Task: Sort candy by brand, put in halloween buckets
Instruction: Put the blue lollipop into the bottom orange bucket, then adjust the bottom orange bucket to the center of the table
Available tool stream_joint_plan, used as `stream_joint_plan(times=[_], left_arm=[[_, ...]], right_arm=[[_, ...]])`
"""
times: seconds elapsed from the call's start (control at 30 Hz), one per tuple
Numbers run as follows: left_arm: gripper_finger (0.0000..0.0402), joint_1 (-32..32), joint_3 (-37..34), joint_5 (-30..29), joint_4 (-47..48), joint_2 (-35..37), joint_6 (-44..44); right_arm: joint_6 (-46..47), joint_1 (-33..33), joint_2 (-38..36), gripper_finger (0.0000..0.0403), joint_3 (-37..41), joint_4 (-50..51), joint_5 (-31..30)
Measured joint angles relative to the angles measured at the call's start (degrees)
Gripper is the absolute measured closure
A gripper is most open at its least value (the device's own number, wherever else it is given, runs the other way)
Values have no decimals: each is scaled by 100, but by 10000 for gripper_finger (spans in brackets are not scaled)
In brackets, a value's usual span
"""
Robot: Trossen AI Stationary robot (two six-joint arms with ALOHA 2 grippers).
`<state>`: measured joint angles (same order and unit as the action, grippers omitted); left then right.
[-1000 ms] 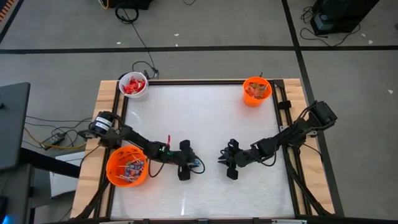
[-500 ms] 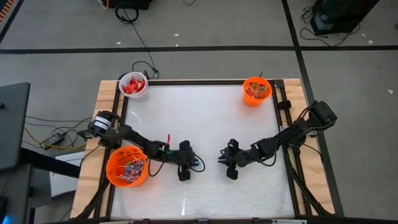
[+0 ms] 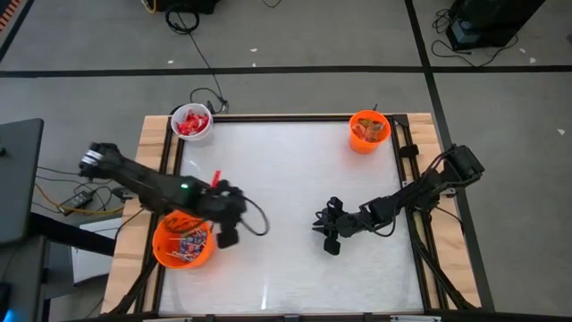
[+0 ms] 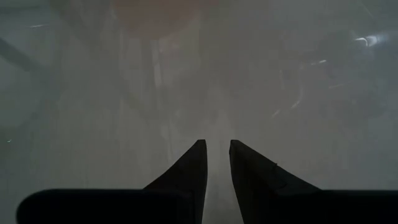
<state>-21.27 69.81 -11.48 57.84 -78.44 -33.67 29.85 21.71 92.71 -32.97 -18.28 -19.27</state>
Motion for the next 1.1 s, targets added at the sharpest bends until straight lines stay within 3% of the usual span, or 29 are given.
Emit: stream_joint_plan(times=[0.2,0.3,0.4,0.67,0.8,1.1], left_arm=[[318,-774,253,-821,1823,632,-2039],[317,-1069,-12,-874,2623,845,-3335],[317,-1398,-423,-732,2675,1068,-4024],[317,-1930,-1298,363,1512,1180,-4480],[311,-2065,-1506,319,1129,1168,-4498],[211,-2272,-1611,85,1000,1170,-4436]], right_arm=[[0,7,0,320,0,9,2],[17,8,0,320,0,-2,-6],[20,33,0,320,0,-5,-20],[-142,-7,0,320,0,-9,-858],[-151,-82,0,320,0,-9,-922],[-707,-18,-200,320,-42,-383,-1036]])
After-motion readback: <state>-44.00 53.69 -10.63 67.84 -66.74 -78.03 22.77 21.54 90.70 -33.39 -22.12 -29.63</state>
